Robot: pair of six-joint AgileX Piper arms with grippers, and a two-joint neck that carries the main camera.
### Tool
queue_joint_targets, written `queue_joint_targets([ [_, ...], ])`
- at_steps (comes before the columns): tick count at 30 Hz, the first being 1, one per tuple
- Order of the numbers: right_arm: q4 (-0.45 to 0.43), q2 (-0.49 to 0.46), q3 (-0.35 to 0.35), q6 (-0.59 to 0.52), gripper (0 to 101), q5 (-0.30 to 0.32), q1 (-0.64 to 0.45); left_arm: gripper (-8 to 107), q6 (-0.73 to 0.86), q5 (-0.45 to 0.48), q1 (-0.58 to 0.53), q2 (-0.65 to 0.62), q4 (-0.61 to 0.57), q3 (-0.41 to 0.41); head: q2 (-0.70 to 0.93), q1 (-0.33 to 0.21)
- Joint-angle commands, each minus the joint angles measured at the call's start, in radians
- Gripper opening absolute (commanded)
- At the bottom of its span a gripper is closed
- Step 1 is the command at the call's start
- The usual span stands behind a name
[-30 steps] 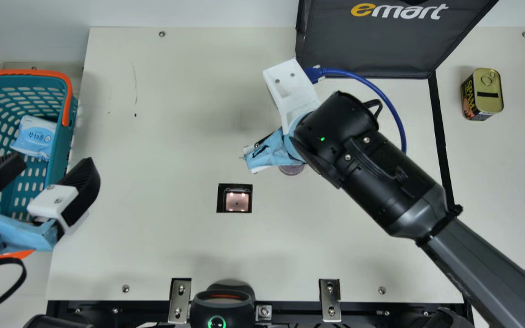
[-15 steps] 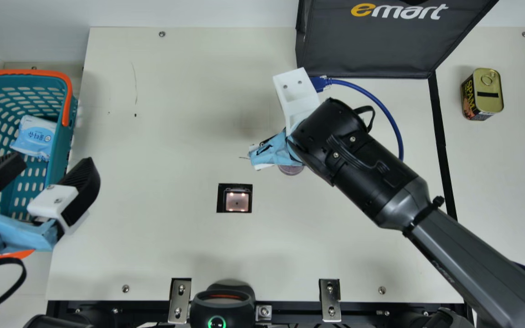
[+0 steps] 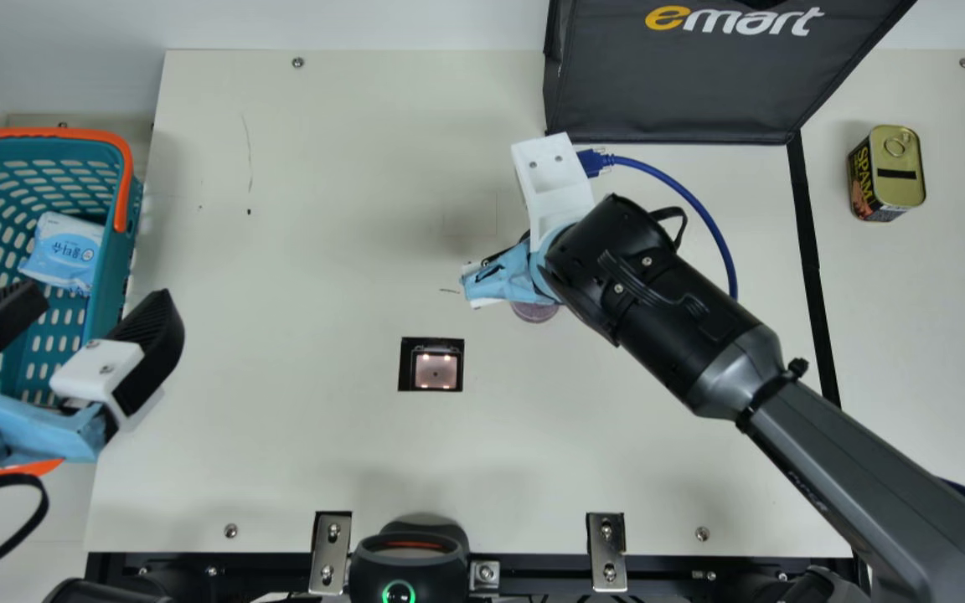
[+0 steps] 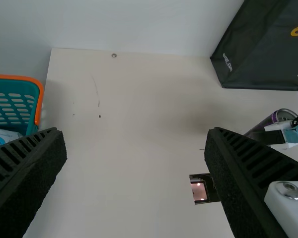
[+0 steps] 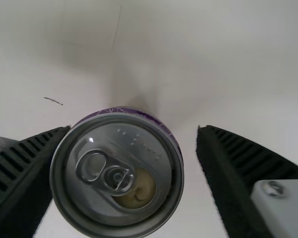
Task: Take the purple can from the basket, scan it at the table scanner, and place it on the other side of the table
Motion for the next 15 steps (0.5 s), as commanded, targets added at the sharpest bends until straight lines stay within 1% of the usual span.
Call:
queue_joint_targets([
  [1,-0.011,-0.004,0.002,0.007,55,-0.005,0.003,90,0.000,0.000,0.000,0.000,0.000,0.000,0.003,-0.030],
  [5,-0.027,-0.015,0.002,0.021,28,-0.006,0.010,90,0.000,0.000,0.000,0.000,0.000,0.000,0.003,-0.030],
  [9,-0.036,-0.032,-0.010,0.028,2,0.010,0.013,90,0.000,0.000,0.000,0.000,0.000,0.000,0.003,-0.030],
  [10,-0.037,-0.037,-0.016,0.028,0,0.017,0.014,90,0.000,0.000,0.000,0.000,0.000,0.000,0.003,-0.030],
  [15,-0.032,-0.058,-0.059,0.017,0,0.061,0.007,90,0.000,0.000,0.000,0.000,0.000,0.000,0.003,-0.030],
])
